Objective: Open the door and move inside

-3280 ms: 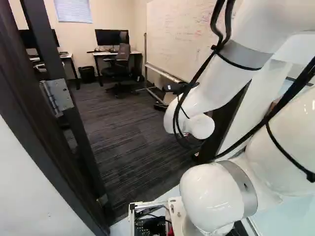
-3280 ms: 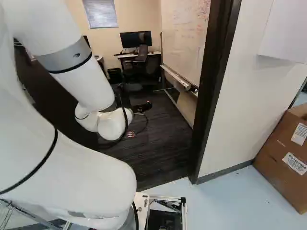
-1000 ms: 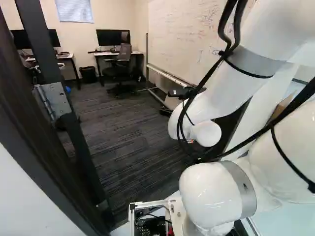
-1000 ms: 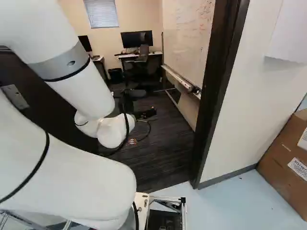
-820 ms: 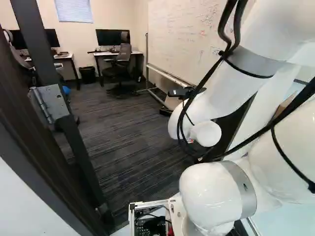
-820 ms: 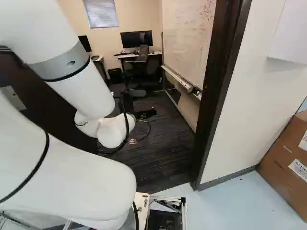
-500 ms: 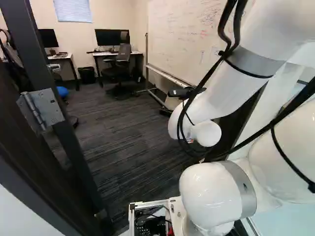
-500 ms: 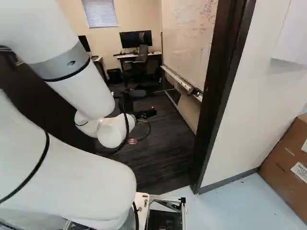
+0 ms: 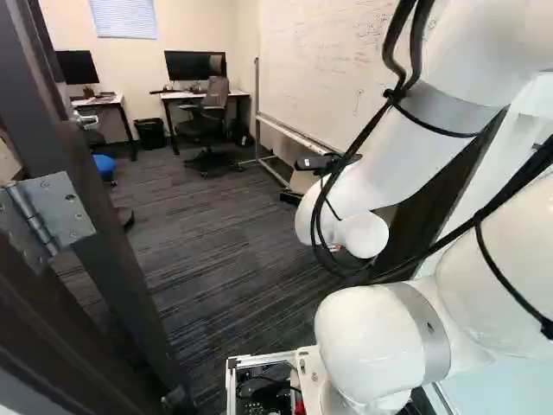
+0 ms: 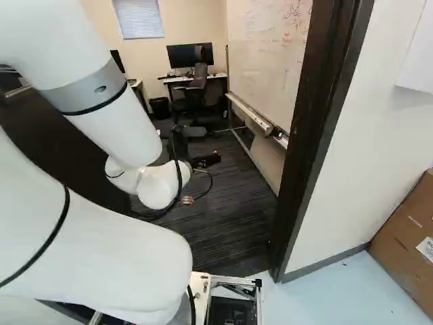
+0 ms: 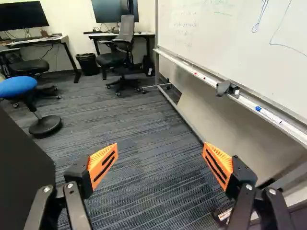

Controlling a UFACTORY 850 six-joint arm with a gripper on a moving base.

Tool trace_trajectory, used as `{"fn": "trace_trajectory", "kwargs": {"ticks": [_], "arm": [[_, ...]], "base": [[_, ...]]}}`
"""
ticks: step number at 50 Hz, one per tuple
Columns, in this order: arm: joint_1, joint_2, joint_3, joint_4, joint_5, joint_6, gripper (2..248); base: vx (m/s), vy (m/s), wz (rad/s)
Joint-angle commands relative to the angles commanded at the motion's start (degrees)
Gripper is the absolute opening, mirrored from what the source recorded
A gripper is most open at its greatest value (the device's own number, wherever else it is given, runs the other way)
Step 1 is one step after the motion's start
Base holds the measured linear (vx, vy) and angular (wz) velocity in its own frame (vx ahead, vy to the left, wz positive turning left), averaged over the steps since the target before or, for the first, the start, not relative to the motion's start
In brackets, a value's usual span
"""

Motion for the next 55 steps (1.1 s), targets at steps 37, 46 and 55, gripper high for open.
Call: {"fn": "trace_trajectory", "kwargs": {"ticks": [37, 46, 55], "arm": [[0.0, 0.0, 0.0, 0.0, 0.0, 0.0, 247], [0.0, 0.0, 0.0, 0.0, 0.0, 0.0, 247], [0.0, 0.0, 0.0, 0.0, 0.0, 0.0, 247]], "base": [[0.112, 0.007, -0.008], [0.111, 0.008, -0.009], [0.087, -0.002, -0.007]]}}
